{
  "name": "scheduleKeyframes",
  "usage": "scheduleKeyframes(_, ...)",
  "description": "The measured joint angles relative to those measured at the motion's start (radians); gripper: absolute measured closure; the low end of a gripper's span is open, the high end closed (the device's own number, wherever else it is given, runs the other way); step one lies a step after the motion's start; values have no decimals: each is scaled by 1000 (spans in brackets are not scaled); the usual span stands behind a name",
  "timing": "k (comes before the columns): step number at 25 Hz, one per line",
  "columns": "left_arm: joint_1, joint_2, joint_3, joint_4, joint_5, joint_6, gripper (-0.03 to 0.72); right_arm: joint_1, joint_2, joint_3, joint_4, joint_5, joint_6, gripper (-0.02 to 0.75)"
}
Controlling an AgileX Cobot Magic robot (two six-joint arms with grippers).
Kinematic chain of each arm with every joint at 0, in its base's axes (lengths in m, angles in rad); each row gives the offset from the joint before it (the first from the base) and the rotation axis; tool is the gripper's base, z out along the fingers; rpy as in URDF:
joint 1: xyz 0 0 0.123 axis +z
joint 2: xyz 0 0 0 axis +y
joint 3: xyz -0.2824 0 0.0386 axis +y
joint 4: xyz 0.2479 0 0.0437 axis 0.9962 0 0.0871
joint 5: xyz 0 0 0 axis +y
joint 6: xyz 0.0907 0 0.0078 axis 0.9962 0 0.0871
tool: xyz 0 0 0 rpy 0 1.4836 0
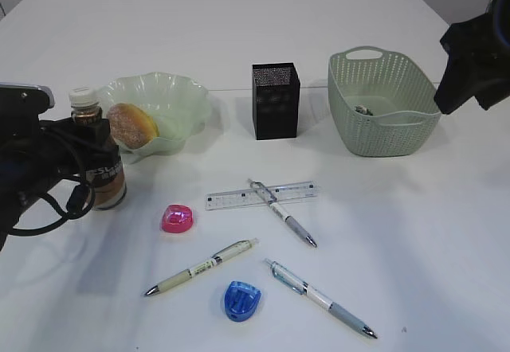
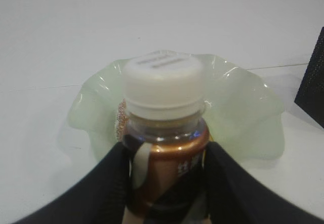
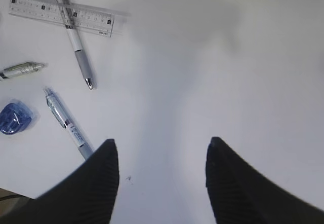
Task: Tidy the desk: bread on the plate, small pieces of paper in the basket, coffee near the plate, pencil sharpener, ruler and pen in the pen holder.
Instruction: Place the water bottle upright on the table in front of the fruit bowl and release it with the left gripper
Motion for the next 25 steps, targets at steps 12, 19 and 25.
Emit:
scheduleKeyframes(12,0,0,0,2,-9,0,353,0,0,0,2,0,0,299)
scheduleKeyframes(19,0,0,0,5,-36,0,298,0,0,0,2,0,-2,299)
scheduleKeyframes(25,0,0,0,5,-43,0,242,0,0,0,2,0,-2,299)
